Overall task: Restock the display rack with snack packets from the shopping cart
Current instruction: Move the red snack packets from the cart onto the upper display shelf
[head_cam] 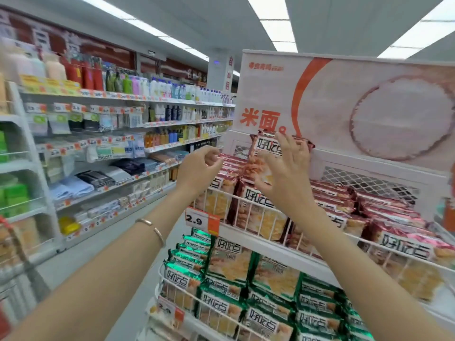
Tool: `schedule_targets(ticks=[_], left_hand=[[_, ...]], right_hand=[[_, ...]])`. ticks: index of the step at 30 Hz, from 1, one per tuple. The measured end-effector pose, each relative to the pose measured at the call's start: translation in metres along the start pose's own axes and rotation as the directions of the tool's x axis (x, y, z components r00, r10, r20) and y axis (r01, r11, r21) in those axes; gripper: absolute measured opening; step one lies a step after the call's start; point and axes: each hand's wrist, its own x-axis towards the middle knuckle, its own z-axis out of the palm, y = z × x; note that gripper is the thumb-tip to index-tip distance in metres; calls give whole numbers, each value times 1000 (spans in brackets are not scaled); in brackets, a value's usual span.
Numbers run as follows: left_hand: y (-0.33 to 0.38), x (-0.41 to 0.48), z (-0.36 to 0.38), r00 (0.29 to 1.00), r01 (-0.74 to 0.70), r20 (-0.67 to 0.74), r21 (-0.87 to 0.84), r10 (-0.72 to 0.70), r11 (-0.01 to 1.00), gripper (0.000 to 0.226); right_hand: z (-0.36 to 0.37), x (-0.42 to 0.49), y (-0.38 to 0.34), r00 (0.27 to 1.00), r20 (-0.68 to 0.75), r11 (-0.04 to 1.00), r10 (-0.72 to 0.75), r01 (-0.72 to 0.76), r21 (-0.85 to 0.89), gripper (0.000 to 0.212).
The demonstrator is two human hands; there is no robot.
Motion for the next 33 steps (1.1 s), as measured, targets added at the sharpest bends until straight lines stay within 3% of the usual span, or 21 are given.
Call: schedule_targets(ticks=[2, 6, 11, 14, 19, 22, 25, 27, 29, 33], left_hand=[[-35, -20, -40, 997, 77, -26, 56, -75, 995, 10], [-133, -92, -137, 933, 359, -67, 214, -353, 909, 12], [-231, -227, -261, 714, 690, -159, 324, -682, 647, 18], [-260, -297, -314, 581, 799, -220, 338, -783, 498, 14], [-304, -384, -371, 403, 912, -363, 242, -840, 332, 6], [-331, -416, -392, 241, 970, -441, 126, -865, 206, 25], [-364, -438, -407, 82, 996, -476, 3, -876, 92, 17], [-391, -455, -413, 9, 995, -498, -79, -867, 55, 12], [-417, -472, -413, -67, 985, -520, -172, -852, 27, 15], [-461, -497, -404, -218, 946, -521, -322, -825, -46, 22]], right_hand=[[18, -3, -51, 997, -4, 990, -72, 72, 125, 39], [75, -34, -173, 958, 232, 921, -167, 68, 383, 41], [136, -99, -335, 745, 543, 830, -387, 26, 557, 43], [159, -134, -419, 623, 585, 776, -519, 58, 628, 46], [184, -170, -530, 414, 624, 715, -663, 99, 693, 53], [204, -181, -575, 280, 648, 694, -708, 105, 712, 50], [238, -185, -610, 123, 689, 698, -714, 59, 714, 48], [265, -188, -632, 19, 700, 700, -713, -13, 714, 45], [293, -194, -653, -74, 714, 714, -696, -177, 677, 42], [353, -212, -698, -236, 755, 764, -612, -422, 488, 42]])
